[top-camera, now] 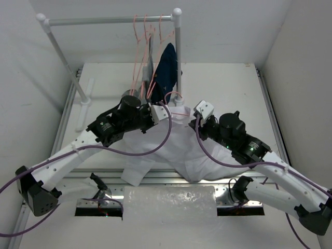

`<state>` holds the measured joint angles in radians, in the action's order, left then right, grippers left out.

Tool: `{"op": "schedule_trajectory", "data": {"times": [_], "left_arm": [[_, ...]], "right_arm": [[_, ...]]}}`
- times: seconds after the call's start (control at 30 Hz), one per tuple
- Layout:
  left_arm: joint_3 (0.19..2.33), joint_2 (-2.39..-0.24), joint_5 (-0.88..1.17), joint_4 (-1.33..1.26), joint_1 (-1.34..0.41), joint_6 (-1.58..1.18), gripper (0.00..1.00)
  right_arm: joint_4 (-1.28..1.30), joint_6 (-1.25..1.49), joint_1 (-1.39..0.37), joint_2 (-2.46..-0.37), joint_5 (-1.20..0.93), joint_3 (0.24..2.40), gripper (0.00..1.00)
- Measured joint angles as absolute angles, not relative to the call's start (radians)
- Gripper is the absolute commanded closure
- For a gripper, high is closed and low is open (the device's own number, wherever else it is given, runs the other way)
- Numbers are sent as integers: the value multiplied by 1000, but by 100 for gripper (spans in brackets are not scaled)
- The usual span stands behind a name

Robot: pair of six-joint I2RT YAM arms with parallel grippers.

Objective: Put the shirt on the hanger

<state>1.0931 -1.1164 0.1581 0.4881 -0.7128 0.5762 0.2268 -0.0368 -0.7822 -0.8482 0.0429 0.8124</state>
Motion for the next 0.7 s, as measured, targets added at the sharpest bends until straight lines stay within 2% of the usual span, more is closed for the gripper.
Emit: {"op": "schedule_trajectory", "data": {"times": [0.3,0.47,0.7], "left_arm": [[1113,-1156,124,471,-694,507,100],[1127,-1187,127,455,-692,473,100],[1139,-1195,131,444,-692,448,100]], "right_arm": [[148,-38,-781,-801,130,736,100],[53,-43,-781,-730,81,678,100],[2,-11,-781,-768,-5,642,100]]}}
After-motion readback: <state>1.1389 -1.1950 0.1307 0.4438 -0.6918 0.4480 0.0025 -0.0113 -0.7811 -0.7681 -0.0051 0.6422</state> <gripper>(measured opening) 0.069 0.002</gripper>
